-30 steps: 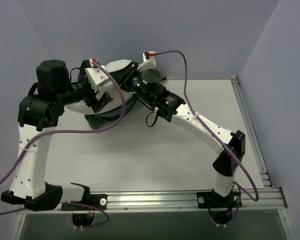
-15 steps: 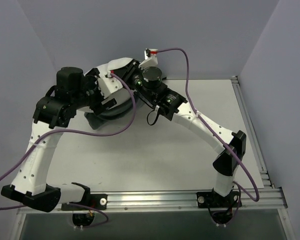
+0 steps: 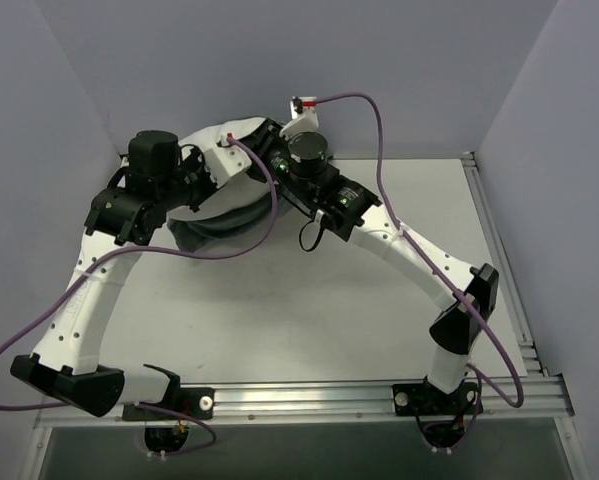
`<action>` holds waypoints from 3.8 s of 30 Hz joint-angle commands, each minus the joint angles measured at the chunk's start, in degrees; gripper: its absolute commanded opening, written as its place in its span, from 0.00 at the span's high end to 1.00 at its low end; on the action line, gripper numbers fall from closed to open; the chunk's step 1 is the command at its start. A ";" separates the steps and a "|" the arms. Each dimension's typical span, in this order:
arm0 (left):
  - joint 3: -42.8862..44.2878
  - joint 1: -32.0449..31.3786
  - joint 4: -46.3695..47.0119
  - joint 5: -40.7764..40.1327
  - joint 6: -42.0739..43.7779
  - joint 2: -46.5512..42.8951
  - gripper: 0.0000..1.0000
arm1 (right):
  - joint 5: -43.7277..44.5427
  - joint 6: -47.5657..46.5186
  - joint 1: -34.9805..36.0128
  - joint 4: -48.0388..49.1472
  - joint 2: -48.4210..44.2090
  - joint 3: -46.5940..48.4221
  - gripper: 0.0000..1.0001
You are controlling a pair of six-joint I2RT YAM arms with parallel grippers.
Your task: Remove the pillowcase from the pillow
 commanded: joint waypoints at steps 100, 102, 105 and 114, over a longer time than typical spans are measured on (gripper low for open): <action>16.73 7.06 11.70 41.54 -43.74 0.92 0.98 | -15.91 -53.01 6.56 -6.57 -2.42 1.60 0.09; 16.46 6.80 12.32 41.71 -44.26 1.54 0.98 | -15.82 -51.26 6.56 -5.69 -1.54 0.90 0.46; 17.60 6.80 12.50 41.89 -44.53 1.98 0.98 | -13.20 -48.61 6.56 -2.72 -1.89 -0.68 1.00; 24.54 7.58 6.70 33.73 -37.68 1.89 0.06 | -1.94 -34.57 -1.34 6.09 -9.71 -8.07 1.00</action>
